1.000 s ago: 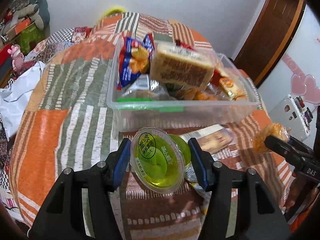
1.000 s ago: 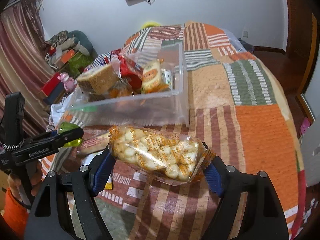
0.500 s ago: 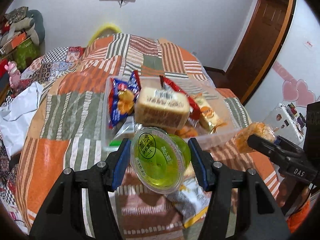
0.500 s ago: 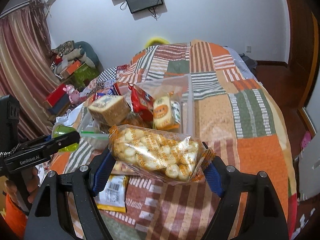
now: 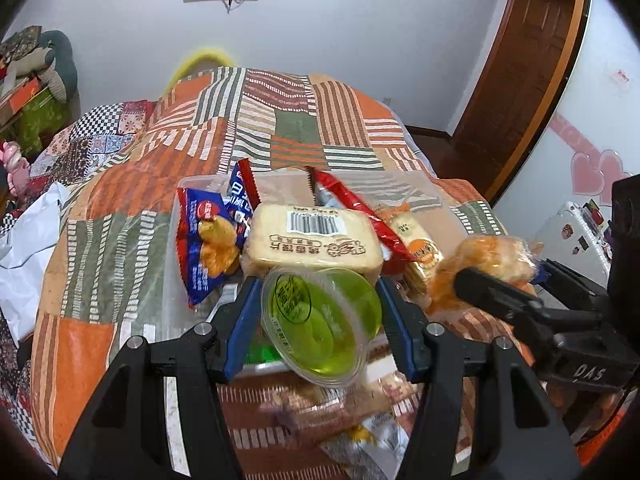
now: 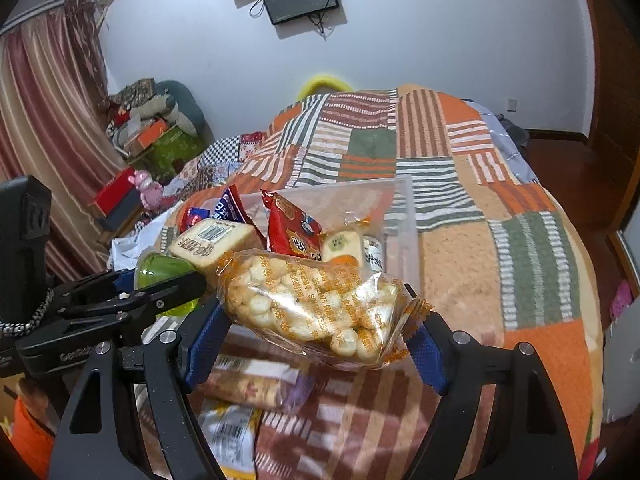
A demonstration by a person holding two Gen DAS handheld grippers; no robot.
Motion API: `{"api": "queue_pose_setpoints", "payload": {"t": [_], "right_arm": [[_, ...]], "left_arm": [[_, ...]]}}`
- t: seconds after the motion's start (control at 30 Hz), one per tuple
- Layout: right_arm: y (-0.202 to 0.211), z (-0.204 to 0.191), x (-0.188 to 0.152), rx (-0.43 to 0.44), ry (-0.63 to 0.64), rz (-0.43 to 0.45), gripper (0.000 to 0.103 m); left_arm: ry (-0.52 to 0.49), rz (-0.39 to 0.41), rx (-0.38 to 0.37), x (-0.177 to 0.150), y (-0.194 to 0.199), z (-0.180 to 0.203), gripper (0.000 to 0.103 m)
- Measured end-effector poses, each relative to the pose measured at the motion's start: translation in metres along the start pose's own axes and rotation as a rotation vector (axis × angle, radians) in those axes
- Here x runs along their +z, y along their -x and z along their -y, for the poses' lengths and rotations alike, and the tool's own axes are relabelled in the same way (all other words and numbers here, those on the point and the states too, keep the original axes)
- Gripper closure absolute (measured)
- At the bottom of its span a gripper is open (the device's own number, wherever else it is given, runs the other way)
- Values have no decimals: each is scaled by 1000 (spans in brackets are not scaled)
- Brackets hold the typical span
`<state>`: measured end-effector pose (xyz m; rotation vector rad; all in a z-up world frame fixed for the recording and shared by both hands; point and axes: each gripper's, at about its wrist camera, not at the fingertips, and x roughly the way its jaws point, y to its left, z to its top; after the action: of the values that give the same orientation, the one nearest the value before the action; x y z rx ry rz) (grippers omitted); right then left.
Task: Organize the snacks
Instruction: 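Lower the jelly cup and puffed-snack bag into the clear box and open both tools, then grasp the white-and-yellow chip bag with the left tool while the right tool grasps the wafer roll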
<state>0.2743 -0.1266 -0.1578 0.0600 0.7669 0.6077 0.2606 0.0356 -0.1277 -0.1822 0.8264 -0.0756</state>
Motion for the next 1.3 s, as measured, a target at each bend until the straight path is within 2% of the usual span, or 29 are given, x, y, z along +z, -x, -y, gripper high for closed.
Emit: {"api": "queue_pose_setpoints", "payload": {"t": [0.13,0.2,0.37,0.63,0.73,0.8,0.93,1.1,1.17,1.3], "right_arm": [[-11,-1,3,-2,13,-17,26],[-15,0,3,-6,12,-25,26],[-17,5,-1,1,-5,-50,25],[-2,5,1,-11,1,-20,22],[7,4,1,-10,6,-7,21],[13,4,-1,-9,14,0,20],[25,1,-7,-14,42,6,19],[35,-1,-20,-9,46,-5,18],[37,-1,-26,-13,50,-16,18],[36,2,-39,-23,48,-56,17]], "left_arm": [[-7,2,16,8,-12,1,46],[-7,4,26,12,-18,0,57],[18,-4,0,18,-19,-6,57],[4,-5,9,6,-3,-5,56],[-3,-5,16,-1,5,-6,50],[-4,-2,26,-8,12,-7,41],[3,-16,25,-22,23,-11,36],[16,-41,29,-41,28,-7,23],[19,-57,42,-50,26,-4,21],[28,-121,16,-69,13,9,20]]}}
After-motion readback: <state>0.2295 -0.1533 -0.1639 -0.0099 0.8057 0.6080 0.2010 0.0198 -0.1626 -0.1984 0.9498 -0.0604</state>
